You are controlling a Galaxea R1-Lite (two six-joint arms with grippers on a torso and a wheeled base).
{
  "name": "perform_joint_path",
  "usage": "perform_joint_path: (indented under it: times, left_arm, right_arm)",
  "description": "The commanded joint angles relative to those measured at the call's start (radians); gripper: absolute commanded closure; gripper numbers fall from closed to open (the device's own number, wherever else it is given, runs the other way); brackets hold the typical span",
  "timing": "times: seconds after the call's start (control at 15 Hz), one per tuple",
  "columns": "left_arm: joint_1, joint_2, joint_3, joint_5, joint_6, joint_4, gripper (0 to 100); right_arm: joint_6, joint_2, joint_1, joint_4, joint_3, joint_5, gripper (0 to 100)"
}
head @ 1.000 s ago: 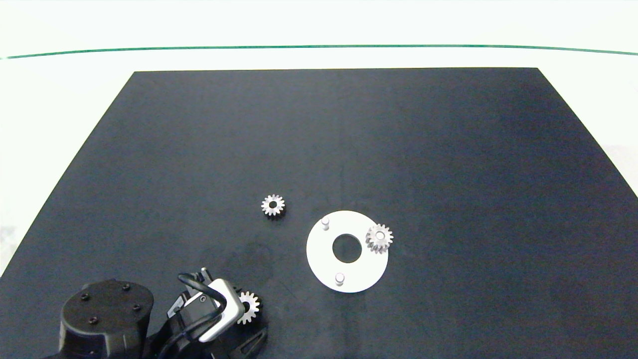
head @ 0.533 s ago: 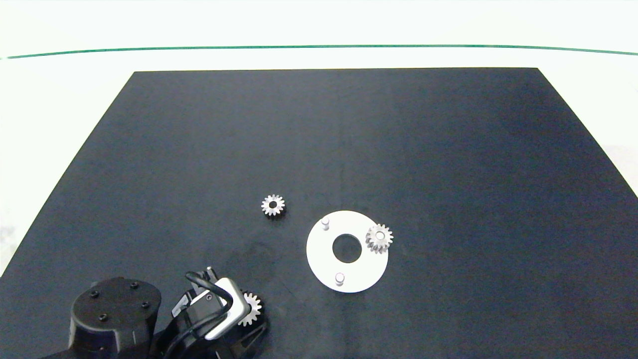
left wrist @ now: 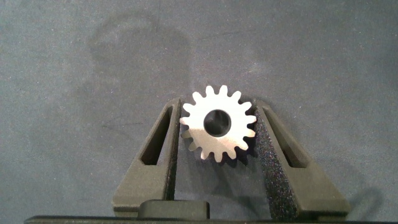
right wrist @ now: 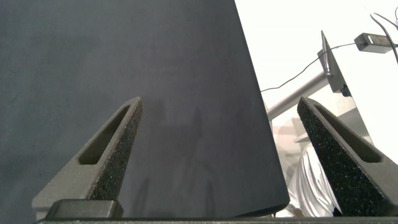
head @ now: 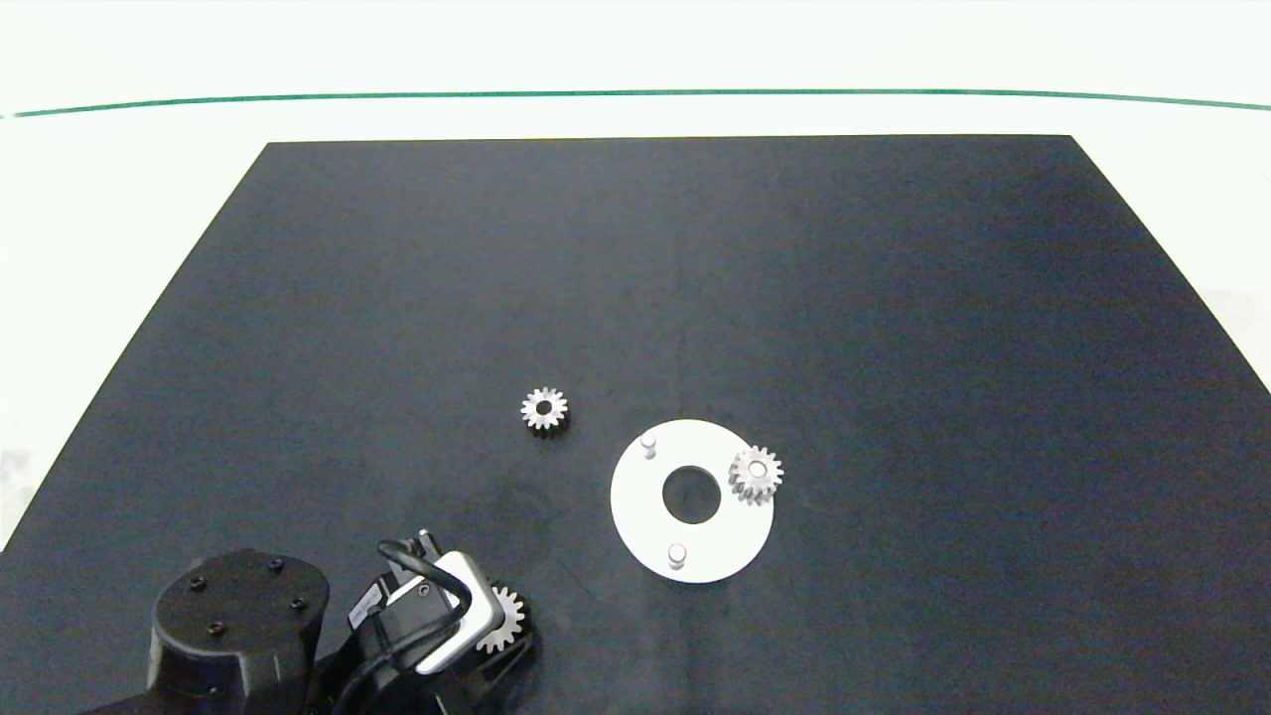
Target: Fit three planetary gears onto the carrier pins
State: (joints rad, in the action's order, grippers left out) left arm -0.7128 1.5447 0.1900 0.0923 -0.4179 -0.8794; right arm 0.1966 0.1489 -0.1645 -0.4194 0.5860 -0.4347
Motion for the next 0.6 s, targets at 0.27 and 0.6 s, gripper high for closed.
perform_joint_path:
  times: [0.27, 0.6]
  left_arm:
    - [-0.001, 0.002, -0.003, 0.000, -0.002, -0.006, 77]
    - [-0.068, -0.038, 0.014, 0.032, 0.004, -0.003, 81]
  right_arm:
    - [0.001, 0.001, 0.000, -0.002, 0.000, -0.003, 0]
    - [0.003, 0.000, -0.001, -0.002, 0.000, -0.003, 0]
